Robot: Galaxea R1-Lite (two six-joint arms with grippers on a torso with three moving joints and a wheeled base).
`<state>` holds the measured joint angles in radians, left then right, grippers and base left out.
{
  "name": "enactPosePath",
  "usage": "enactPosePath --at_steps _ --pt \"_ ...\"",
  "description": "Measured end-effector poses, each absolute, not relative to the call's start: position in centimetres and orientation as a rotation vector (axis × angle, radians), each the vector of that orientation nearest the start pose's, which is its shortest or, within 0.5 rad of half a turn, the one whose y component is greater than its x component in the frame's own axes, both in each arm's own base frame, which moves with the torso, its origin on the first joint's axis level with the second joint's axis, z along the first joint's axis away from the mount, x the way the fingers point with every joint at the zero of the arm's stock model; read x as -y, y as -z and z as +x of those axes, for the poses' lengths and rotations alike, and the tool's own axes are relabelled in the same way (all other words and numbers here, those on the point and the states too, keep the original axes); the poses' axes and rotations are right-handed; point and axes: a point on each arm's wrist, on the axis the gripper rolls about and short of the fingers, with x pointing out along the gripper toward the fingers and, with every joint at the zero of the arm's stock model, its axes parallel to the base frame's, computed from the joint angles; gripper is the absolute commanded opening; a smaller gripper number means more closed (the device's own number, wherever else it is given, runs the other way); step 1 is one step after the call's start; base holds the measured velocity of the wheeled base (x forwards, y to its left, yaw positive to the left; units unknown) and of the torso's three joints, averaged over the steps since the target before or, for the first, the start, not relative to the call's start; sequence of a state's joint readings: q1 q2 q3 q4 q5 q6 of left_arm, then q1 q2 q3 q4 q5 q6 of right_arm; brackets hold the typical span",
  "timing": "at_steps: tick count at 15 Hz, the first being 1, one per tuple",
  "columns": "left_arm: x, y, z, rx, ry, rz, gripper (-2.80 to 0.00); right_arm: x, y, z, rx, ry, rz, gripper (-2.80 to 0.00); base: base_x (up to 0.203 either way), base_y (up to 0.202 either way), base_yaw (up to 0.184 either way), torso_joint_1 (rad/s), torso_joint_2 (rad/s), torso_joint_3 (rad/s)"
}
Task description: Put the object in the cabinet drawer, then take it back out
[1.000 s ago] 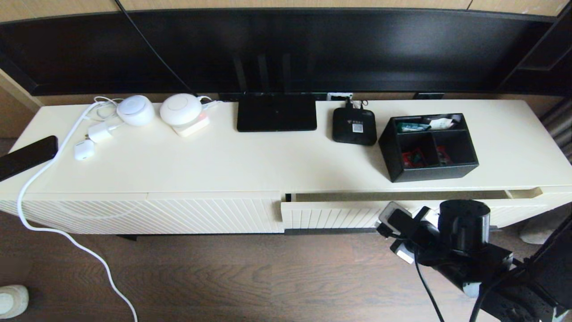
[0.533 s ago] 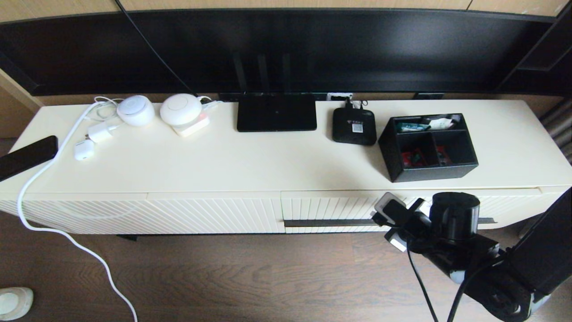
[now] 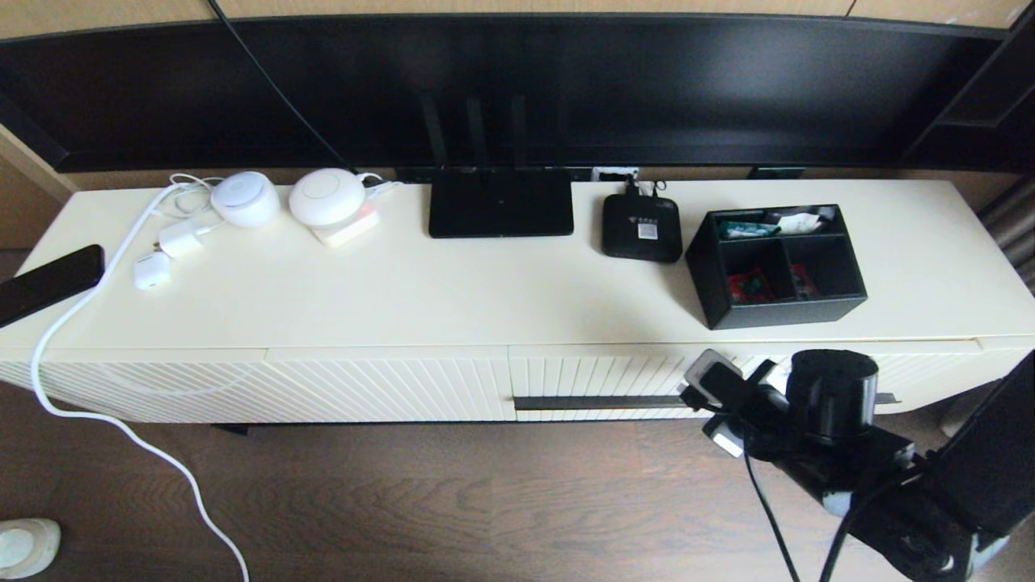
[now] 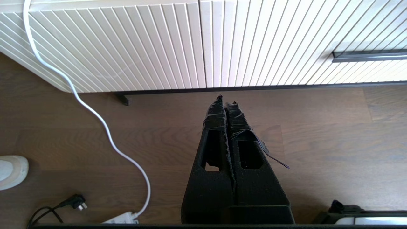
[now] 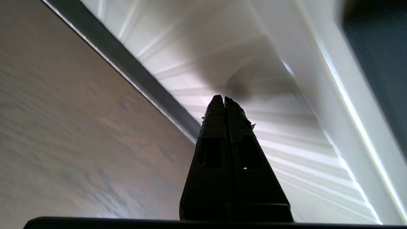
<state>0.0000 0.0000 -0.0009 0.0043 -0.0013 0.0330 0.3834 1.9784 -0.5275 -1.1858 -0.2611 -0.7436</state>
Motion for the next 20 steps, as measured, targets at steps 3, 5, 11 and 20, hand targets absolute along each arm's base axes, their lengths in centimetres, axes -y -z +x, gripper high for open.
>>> enactPosePath --at_steps 3,5,11,20 --pt "0.0 -7.5 -2.3 -0.003 0.002 0.033 -2.8 -10.3 -9.3 26.7 -0.232 -0.229 -0.829 -2.8 0.0 0.0 0.0 0.0 0.0 0.0" --pt "0.0 -7.5 -2.3 -0.003 0.002 0.034 -2.8 -9.7 -10.0 25.0 -0.267 -0.239 -0.795 -2.8 0.0 0.0 0.0 0.0 0.0 0.0" --pt "0.0 -7.5 -2.3 -0.003 0.002 0.034 -2.8 -8.8 -14.4 24.5 -0.182 -0.108 -0.45 -2.8 0.0 0.0 0.0 0.0 0.0 0.0" --pt "0.0 -7.5 -2.3 -0.003 0.001 0.033 -2.8 -8.9 -15.5 25.8 -0.148 -0.074 -0.429 -2.8 0.0 0.0 0.0 0.0 0.0 0.0"
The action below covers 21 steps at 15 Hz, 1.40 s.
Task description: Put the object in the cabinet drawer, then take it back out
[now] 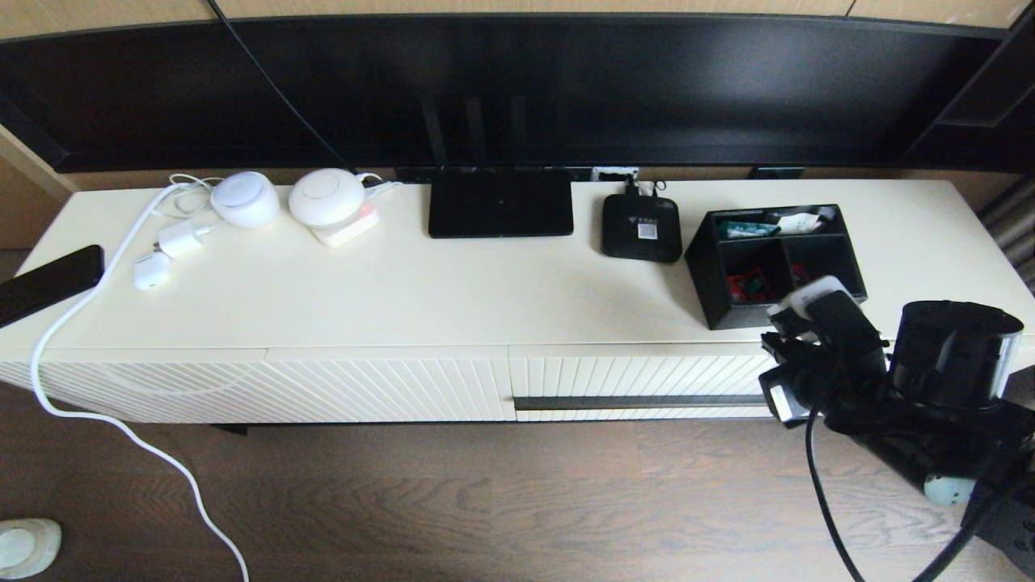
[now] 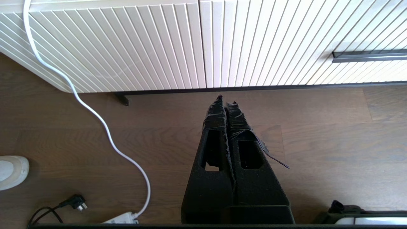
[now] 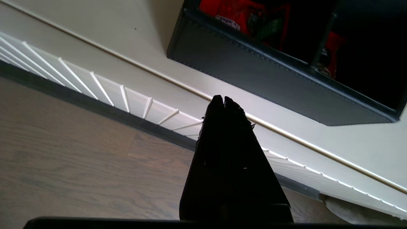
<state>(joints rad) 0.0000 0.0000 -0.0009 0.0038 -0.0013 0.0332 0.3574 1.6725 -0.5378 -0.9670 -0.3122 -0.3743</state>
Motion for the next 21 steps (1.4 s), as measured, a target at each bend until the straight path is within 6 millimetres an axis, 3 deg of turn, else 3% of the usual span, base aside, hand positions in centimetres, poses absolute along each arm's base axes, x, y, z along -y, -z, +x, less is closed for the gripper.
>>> enactPosePath --at_steps 8,21 --pt "0.0 -7.5 -2.3 -0.003 0.002 0.034 -2.8 -9.8 -15.3 28.1 -0.137 -0.072 -0.424 -2.8 0.0 0.0 0.0 0.0 0.0 0.0" --pt "0.0 -7.5 -2.3 -0.003 0.001 0.034 -2.8 -10.4 -15.5 30.0 -0.113 -0.063 -0.416 -2.8 0.0 0.0 0.0 0.0 0.0 0.0"
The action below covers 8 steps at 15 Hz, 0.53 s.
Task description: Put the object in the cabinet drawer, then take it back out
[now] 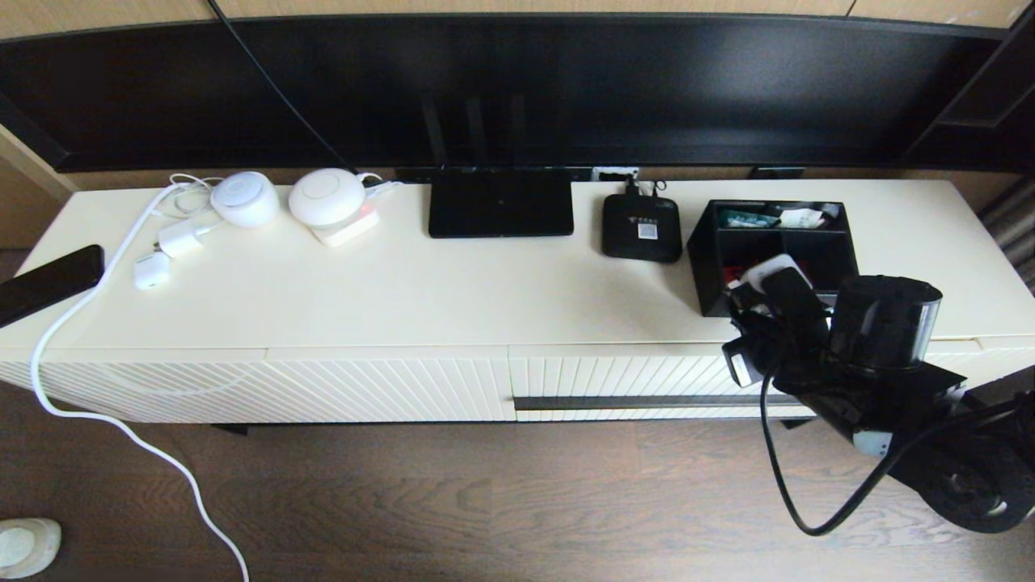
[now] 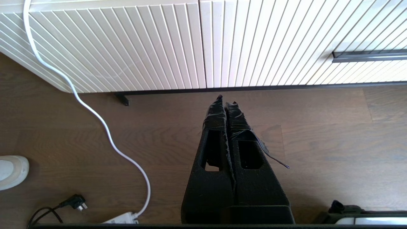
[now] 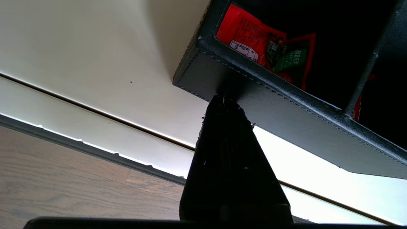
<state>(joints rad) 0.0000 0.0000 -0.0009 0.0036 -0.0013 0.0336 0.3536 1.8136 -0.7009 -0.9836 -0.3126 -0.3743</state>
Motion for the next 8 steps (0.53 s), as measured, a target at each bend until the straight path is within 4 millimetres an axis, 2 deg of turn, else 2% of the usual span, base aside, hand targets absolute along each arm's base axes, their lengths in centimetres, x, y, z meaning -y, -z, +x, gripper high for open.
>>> enactPosePath --at_steps 5,8 --pt "0.0 -7.5 -2.3 -0.003 0.002 0.033 -2.8 -10.1 -15.9 27.8 -0.116 -0.087 -0.461 -2.8 0.0 0.0 0.0 0.0 0.0 0.0" --pt "0.0 -7.5 -2.3 -0.003 0.002 0.033 -2.8 -9.5 -16.5 25.6 -0.133 -0.105 -0.521 -2.8 0.0 0.0 0.0 0.0 0.0 0.0"
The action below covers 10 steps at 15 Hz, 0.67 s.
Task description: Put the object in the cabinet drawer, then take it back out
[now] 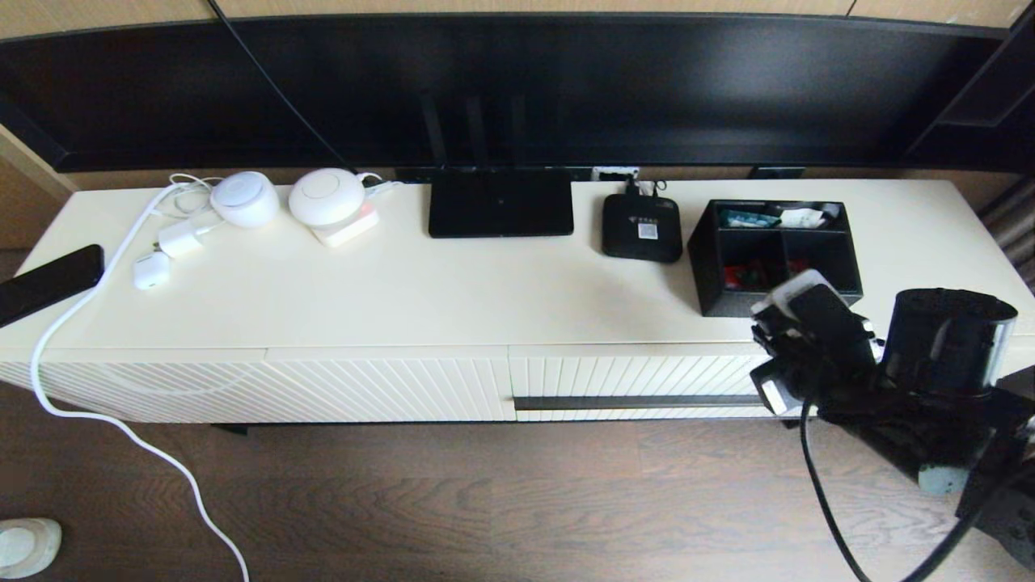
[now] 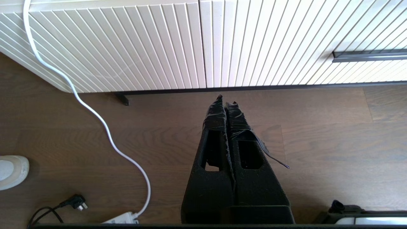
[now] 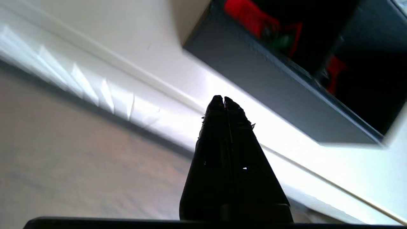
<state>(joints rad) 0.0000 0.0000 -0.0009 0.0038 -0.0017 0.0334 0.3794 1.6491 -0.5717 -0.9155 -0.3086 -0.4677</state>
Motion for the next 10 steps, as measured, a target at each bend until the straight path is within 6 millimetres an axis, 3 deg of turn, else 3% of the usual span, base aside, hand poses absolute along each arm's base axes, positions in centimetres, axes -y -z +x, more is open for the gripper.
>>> enactPosePath --at_steps 5,10 --pt "0.0 -7.5 -2.3 -0.003 0.002 0.034 -2.8 -7.4 -18.4 20.8 -0.189 -0.11 -0.551 -2.8 0.0 0.0 0.0 0.0 0.0 0.0" --pt "0.0 -7.5 -2.3 -0.003 0.002 0.034 -2.8 -3.7 -20.2 13.8 -0.254 -0.039 -0.501 -2.8 0.0 0.0 0.0 0.0 0.0 0.0"
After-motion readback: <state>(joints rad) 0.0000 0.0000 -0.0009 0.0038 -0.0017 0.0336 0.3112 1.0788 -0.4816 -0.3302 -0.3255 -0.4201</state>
